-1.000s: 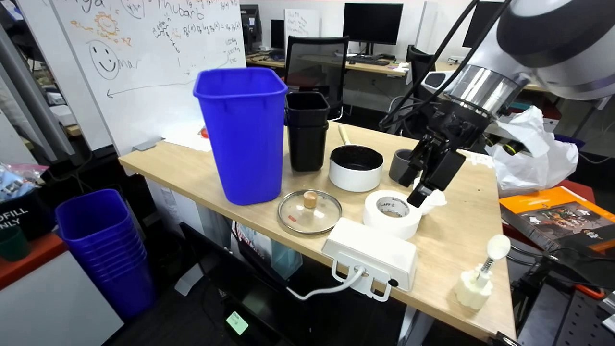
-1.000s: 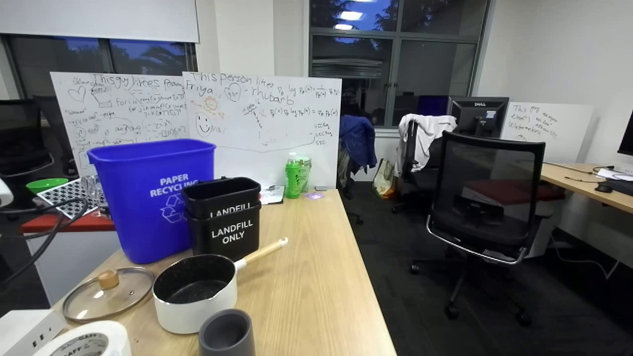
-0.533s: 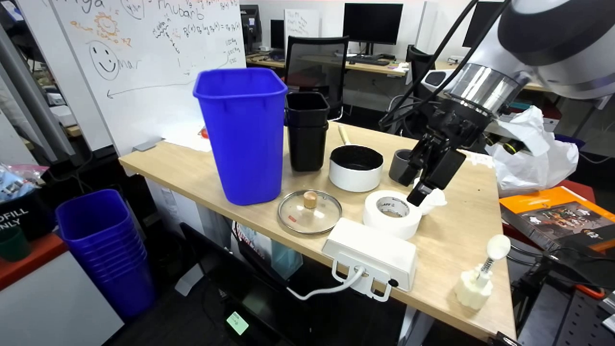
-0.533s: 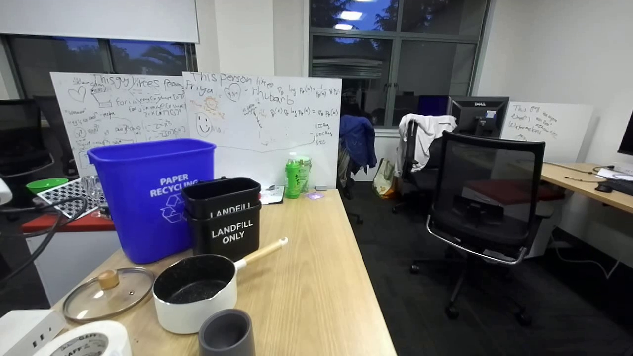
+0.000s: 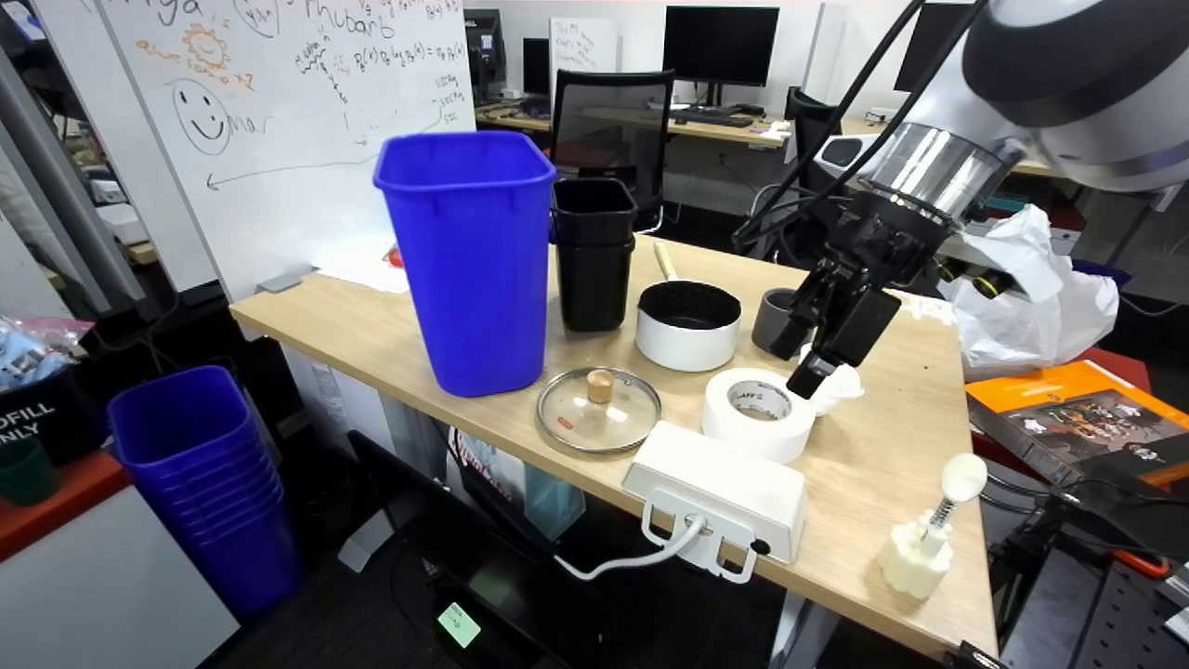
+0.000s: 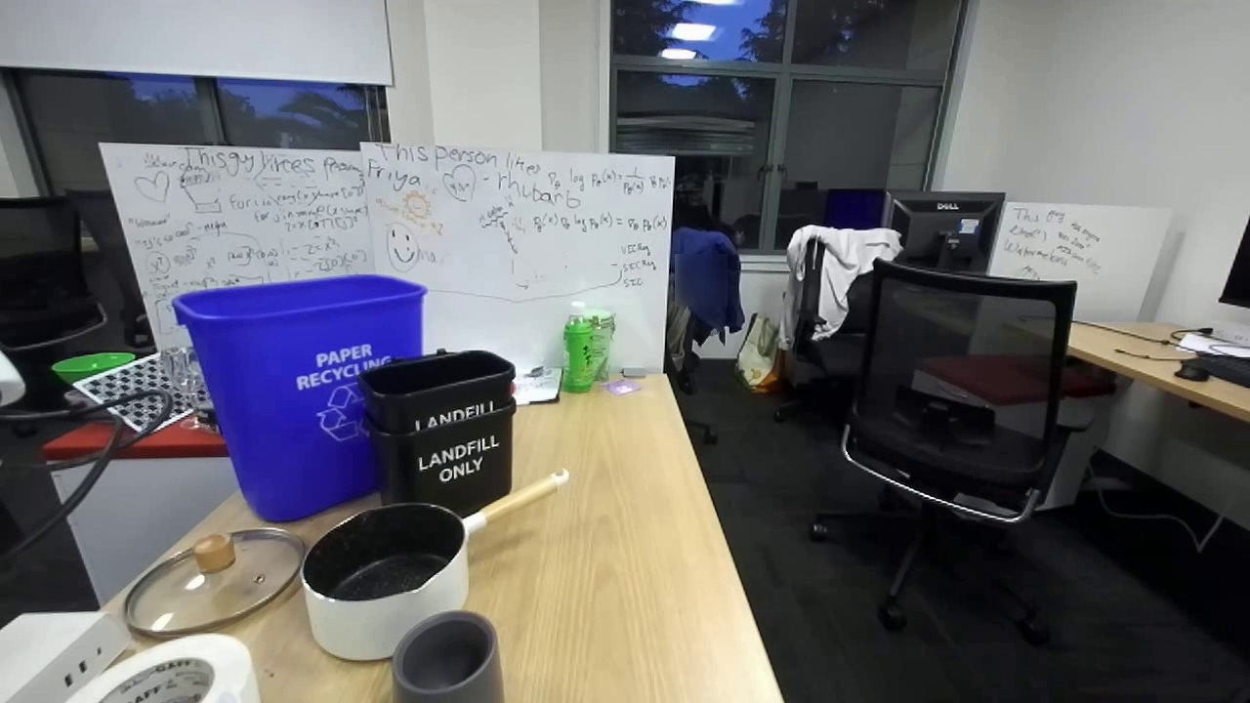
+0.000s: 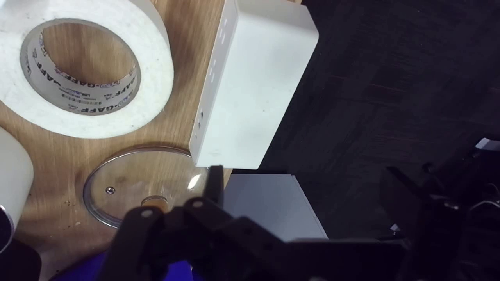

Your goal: Pick up the lid and put it on the pot

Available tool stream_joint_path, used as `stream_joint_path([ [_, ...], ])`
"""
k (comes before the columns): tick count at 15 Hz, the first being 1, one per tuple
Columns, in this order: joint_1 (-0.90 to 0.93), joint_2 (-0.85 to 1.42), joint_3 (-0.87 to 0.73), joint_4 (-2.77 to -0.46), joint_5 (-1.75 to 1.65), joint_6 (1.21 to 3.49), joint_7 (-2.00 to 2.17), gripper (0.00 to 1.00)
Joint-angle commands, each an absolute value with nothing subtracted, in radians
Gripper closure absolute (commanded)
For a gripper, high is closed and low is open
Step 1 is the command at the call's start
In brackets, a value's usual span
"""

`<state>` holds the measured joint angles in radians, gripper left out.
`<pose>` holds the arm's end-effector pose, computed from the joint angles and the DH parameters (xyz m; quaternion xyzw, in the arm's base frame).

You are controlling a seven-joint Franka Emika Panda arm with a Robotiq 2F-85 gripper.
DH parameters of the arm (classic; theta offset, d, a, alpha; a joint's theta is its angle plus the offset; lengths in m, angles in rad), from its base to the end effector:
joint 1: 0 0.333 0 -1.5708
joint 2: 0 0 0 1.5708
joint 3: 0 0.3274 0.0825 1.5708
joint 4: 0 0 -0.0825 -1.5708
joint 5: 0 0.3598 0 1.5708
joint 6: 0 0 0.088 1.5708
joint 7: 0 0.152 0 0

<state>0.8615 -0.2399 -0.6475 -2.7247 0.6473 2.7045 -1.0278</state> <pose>0.3923 0.0885 0.2851 -0.9180 -0.3196 -0.1449 0.1845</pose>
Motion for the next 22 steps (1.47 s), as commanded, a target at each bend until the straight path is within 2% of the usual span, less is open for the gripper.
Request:
stream_joint_path([
  [1, 0.862, -0.240, -0.648, -2.725, 0.647, 2.704, -1.028, 0.00],
  [11, 0.878, -0.194, -0.710, -2.687, 0.563, 2.697, -1.228, 0.00],
  [22, 1.065, -0.014, -0.738, -2.590, 0.830, 2.836, -1.653, 0.00],
])
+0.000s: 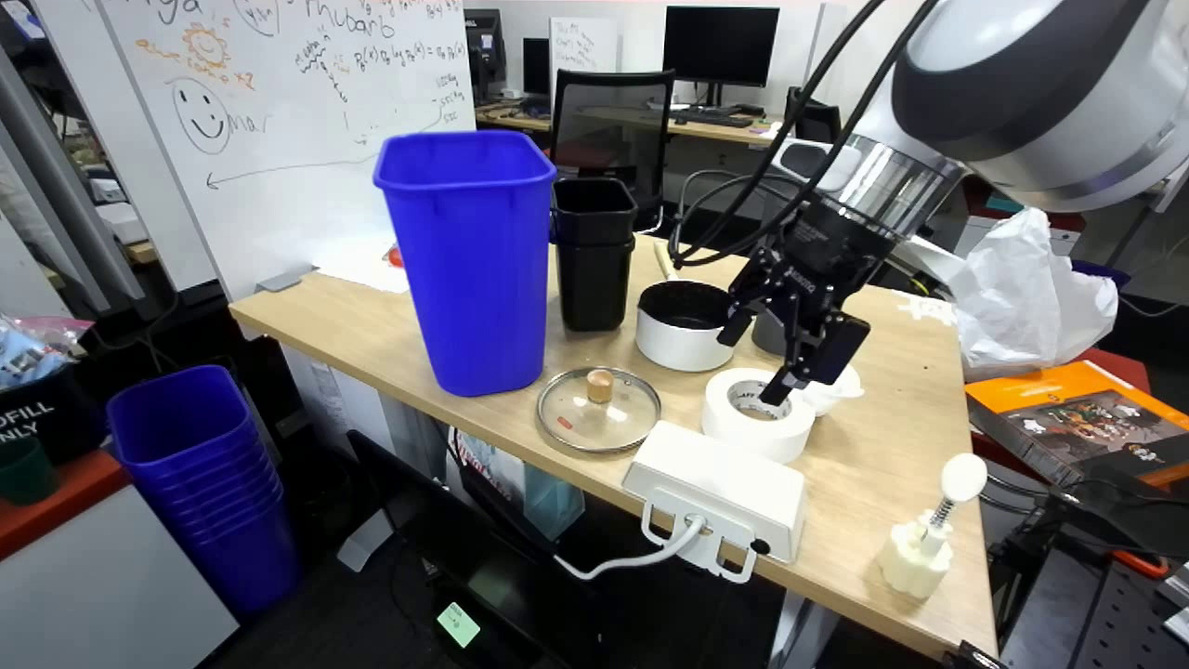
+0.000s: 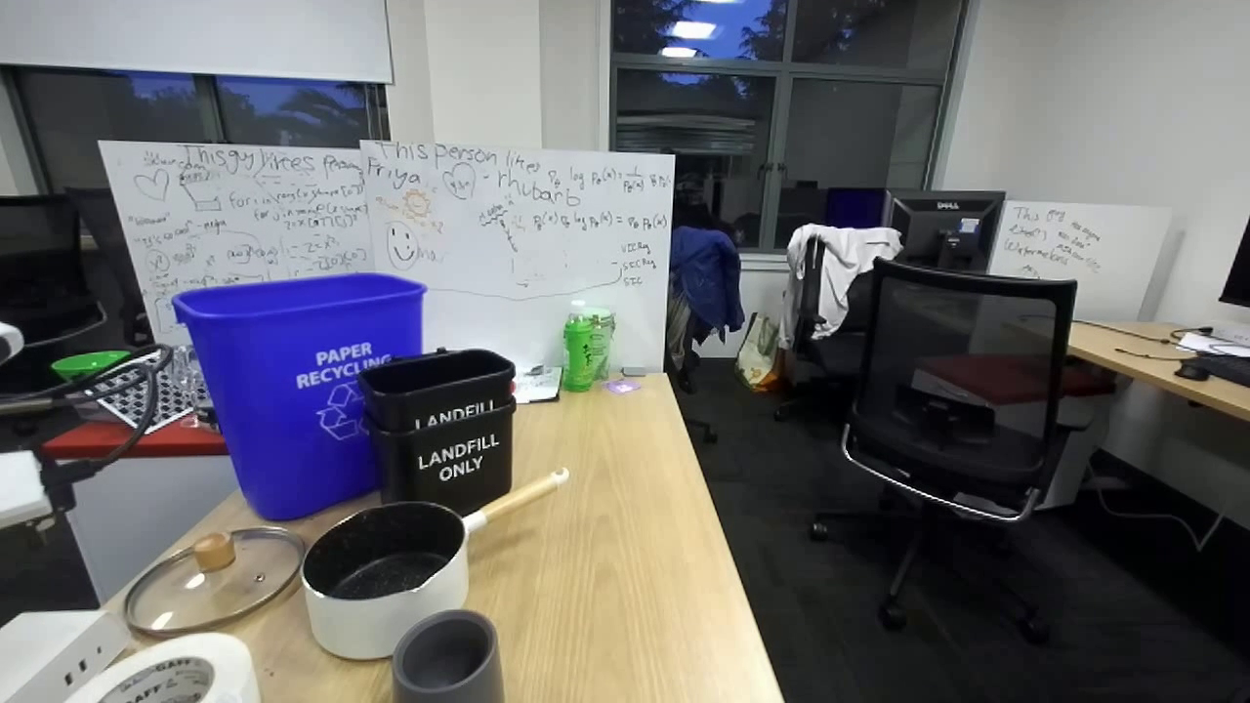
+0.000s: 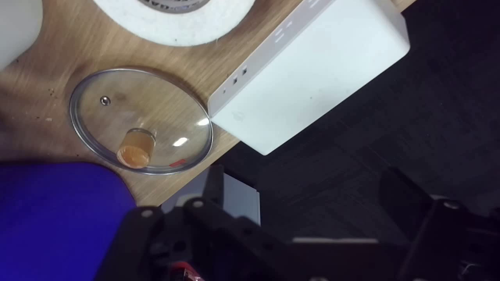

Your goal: Pick up the lid and put it on the pot

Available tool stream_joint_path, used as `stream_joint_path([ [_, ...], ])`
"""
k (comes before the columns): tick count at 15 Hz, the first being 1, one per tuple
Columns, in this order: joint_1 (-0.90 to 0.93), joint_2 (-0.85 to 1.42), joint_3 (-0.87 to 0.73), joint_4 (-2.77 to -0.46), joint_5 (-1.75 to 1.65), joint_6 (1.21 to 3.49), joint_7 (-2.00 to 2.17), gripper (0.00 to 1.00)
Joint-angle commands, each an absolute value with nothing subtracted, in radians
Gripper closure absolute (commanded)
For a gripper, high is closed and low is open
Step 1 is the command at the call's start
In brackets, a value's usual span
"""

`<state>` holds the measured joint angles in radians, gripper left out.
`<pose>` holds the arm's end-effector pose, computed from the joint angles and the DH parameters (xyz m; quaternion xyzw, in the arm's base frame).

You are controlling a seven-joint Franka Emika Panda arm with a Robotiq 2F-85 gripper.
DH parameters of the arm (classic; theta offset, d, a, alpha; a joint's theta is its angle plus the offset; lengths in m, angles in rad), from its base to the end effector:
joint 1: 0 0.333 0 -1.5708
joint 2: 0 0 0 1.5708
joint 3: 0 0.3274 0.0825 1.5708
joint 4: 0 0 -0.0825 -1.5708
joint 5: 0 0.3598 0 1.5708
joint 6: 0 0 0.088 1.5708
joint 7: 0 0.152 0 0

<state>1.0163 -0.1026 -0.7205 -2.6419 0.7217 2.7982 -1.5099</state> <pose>0.4223 0.1120 0.2761 -0.8224 -0.5279 -0.1879 0.0987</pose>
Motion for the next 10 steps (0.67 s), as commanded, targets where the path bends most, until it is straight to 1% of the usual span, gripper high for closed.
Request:
stream_joint_path([
  [1, 1.072, 0.012, -0.735, -2.573, 0.873, 2.839, -1.701, 0.00],
  [5, 1.056, 0.143, -0.705, -2.493, 1.078, 2.825, -1.897, 0.00],
  [10, 0.997, 0.370, -0.641, -2.331, 1.348, 2.816, -2.125, 0.00],
])
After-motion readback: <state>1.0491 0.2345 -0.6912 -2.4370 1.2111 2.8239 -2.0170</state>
